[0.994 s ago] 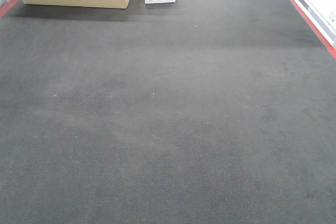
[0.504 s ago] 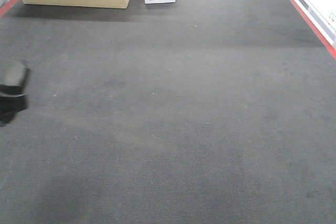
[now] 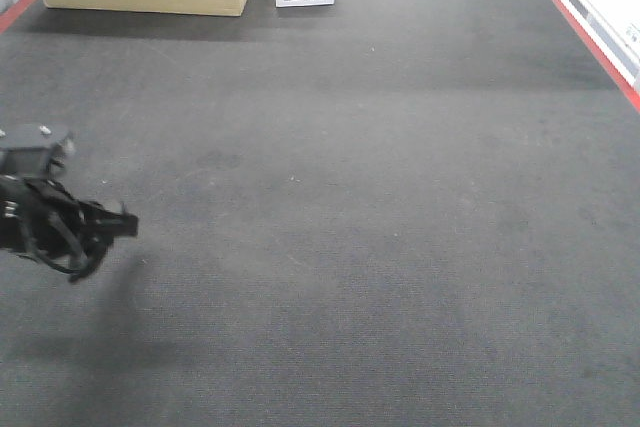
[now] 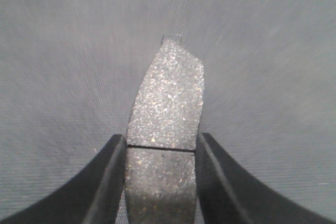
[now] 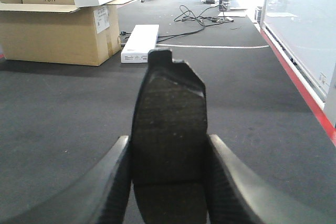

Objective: Move and align brake pads A on conveyor
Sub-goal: 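Lower the left gripper with its brake pad onto the conveyor belt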

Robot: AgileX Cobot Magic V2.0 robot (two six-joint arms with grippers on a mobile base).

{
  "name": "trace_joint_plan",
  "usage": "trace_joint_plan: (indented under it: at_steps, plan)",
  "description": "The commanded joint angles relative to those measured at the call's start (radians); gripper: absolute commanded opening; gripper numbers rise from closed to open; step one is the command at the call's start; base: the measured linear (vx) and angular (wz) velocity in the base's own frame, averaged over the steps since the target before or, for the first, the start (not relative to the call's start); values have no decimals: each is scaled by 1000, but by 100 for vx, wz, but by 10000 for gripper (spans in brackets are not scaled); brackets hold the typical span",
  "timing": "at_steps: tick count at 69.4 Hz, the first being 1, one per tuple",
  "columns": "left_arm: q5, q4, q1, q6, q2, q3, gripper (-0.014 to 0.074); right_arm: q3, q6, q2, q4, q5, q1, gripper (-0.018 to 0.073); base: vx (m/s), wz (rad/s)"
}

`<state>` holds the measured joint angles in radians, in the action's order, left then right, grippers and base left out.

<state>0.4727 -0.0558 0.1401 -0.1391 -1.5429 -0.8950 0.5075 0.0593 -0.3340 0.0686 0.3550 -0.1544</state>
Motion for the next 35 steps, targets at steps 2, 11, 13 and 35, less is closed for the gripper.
trace_joint_plan:
  at_steps: [2,11,13,35]
  plan:
    - [-32,-4,3,-12,-32,-43,47,28,-3,-10,7,-100,0,-2,0,0]
    - [-34,-6,2,-40,-105,-43,88,28,-3,-10,7,-100,0,-2,0,0]
    - [-36,-6,2,-51,-114,-43,99,28,-3,-10,7,-100,0,-2,0,0]
    - [-39,-2,2,-80,-163,-43,384,28,-4,-10,7,-100,0,-2,0,0]
